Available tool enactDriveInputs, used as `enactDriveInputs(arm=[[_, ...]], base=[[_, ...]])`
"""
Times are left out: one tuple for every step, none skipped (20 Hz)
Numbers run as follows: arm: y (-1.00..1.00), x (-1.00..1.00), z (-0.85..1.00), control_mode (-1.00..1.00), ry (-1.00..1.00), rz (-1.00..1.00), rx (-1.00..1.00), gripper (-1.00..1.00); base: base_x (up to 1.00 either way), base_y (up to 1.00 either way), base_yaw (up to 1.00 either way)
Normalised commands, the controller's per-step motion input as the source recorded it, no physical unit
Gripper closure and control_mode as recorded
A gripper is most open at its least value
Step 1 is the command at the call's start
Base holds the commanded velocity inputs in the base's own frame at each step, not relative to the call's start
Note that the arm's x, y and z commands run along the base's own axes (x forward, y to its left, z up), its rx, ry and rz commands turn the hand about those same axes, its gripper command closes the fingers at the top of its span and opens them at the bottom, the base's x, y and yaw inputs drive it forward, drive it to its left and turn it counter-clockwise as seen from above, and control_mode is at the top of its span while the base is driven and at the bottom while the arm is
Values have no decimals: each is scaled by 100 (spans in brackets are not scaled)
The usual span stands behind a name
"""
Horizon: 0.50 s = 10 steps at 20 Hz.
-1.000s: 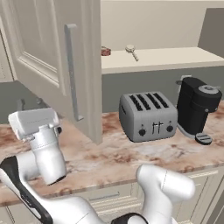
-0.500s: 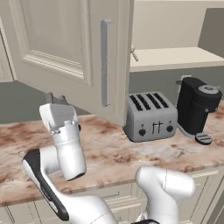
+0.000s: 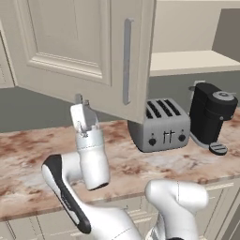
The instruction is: Pick up the bar soap and dish brush from the sink, and place them back in the cabinet, and close the cabinet doors.
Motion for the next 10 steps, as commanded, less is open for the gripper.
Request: enactDriveInputs(arm=[[-40,4,4,-100,-2,0,16,-100],[-39,6,8,-100,-2,0,17,-100],[-37,9,12,-100,-1,0,17,-100],[-37,10,11,-100,-1,0,17,-100],[-36,10,11,-100,-1,0,16,-100],[-35,11,11,-100,-1,0,16,-100],[-36,13,11,-100,-1,0,16,-100],[-33,13,11,-100,-1,0,15,-100],[-32,14,14,-100,0,0,15,-100],[-29,14,17,-100,0,0,16,-100]], base=[[0,0,0],[0,0,0],[0,0,0],[0,0,0],[0,0,0],[0,0,0],[0,0,0],[0,0,0],[0,0,0],[0,0,0]])
